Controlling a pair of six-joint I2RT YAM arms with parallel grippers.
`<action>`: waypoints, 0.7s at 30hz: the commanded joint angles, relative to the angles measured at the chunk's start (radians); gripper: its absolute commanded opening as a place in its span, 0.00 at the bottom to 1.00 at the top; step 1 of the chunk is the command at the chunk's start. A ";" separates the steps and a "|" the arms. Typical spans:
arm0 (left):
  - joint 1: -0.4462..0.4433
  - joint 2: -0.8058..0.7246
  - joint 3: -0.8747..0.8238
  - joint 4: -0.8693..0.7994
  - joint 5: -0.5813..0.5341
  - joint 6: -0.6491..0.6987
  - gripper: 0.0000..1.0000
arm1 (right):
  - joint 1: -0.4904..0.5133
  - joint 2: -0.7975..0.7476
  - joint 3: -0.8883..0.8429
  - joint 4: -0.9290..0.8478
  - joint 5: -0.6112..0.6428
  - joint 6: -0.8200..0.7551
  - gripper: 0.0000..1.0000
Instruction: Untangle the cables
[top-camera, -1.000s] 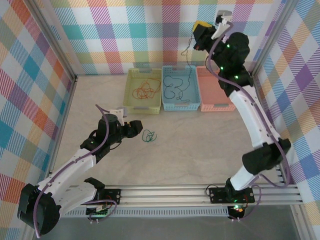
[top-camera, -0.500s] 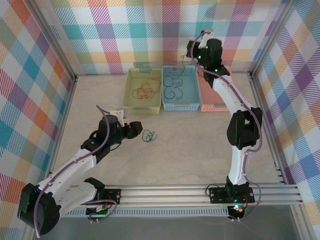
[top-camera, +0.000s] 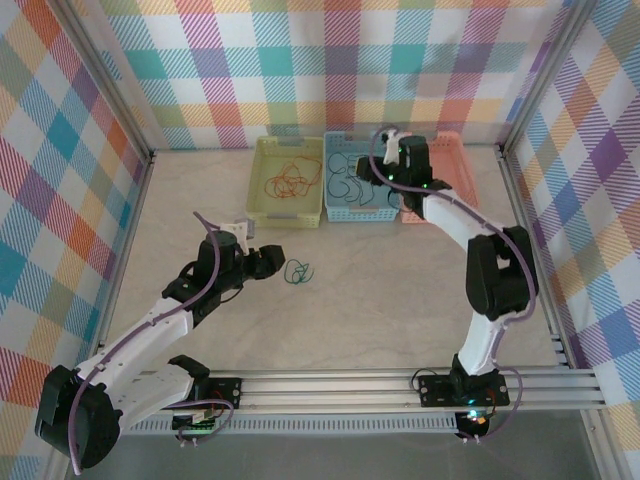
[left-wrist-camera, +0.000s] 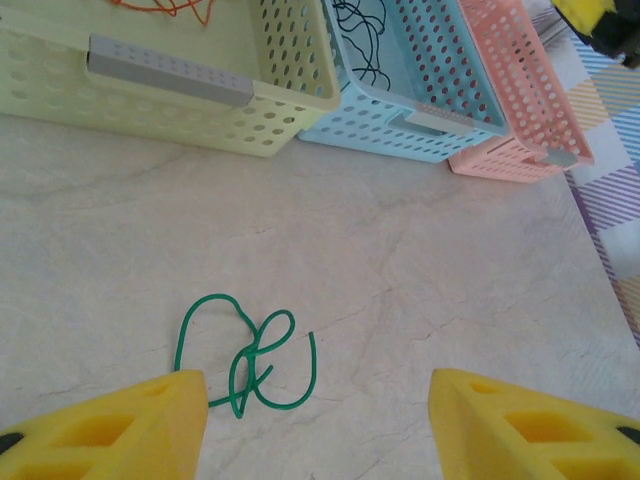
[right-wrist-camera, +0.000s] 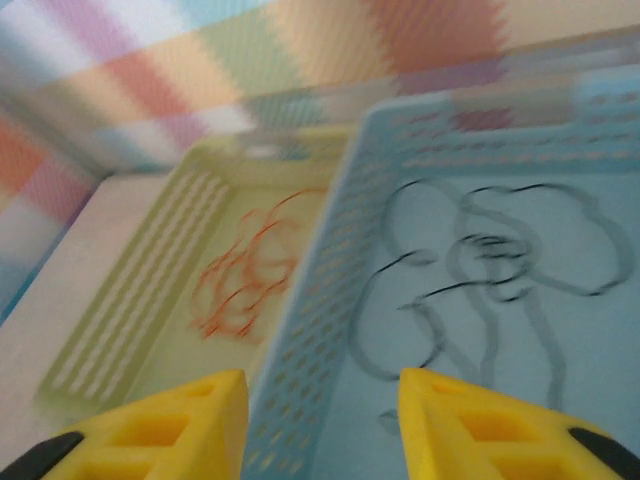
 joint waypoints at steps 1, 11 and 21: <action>0.006 -0.021 -0.029 -0.001 -0.017 -0.024 0.61 | 0.095 -0.077 -0.092 0.030 -0.172 -0.171 0.43; 0.006 -0.045 -0.042 -0.026 -0.018 -0.020 0.61 | 0.263 -0.122 -0.289 -0.065 -0.338 -0.514 0.47; 0.006 -0.097 -0.034 -0.087 -0.003 -0.002 0.62 | 0.327 -0.018 -0.290 -0.058 -0.370 -0.691 0.57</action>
